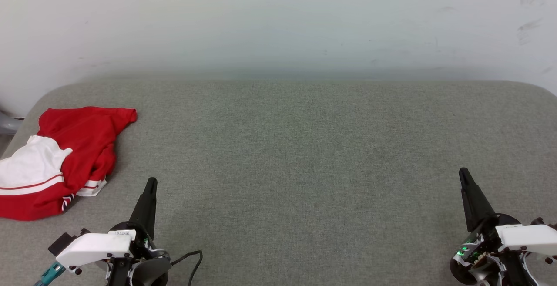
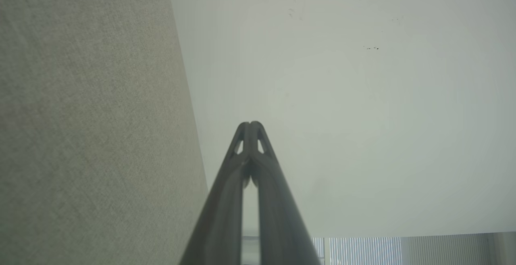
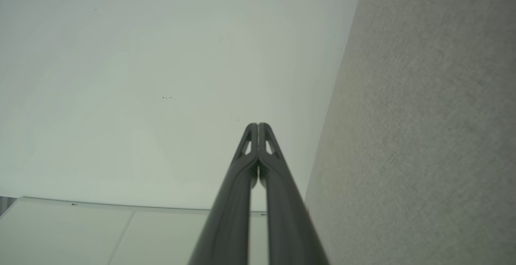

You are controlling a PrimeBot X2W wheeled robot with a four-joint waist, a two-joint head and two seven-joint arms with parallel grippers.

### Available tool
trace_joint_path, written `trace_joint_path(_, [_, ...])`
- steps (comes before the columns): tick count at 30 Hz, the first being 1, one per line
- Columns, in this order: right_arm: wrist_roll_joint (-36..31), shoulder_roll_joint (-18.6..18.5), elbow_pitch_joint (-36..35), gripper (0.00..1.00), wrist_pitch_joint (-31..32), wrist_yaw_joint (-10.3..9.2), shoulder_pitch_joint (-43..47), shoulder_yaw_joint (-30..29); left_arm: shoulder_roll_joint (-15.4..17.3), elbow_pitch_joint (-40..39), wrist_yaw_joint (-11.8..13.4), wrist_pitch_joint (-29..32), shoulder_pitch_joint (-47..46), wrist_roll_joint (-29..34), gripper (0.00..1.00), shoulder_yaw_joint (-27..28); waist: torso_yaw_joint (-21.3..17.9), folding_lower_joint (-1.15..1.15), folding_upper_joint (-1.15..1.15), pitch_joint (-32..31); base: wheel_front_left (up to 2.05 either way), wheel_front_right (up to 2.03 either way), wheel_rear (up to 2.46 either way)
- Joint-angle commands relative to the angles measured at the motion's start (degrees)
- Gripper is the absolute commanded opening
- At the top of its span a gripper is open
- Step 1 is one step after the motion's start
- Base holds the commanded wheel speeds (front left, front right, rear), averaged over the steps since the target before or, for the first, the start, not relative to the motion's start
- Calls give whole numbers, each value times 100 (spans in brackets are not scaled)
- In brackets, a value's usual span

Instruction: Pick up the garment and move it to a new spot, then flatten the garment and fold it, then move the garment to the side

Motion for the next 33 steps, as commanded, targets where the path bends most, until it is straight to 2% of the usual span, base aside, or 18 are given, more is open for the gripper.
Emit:
trace_joint_path(1, [-31,19,6,0,9,-4,-70,-3,-8,-2,-14,17,-41,11,0,16,0,0,0,0,0,0,0])
trace_joint_path(25, [-28,19,6,0,6,-4,-70,1,-8,-2,-14,14,-40,10,0,14,0,0,0,0,0,0,0])
trace_joint_path(26, [-28,19,6,100,6,-4,-70,1,-8,-2,-15,14,-40,9,100,15,0,0,0,0,0,0,0])
trace_joint_path(33, [-14,5,190,100,-71,-1,205,42,-20,158,3,-74,189,20,100,-47,1,0,0,2,0,0,0])
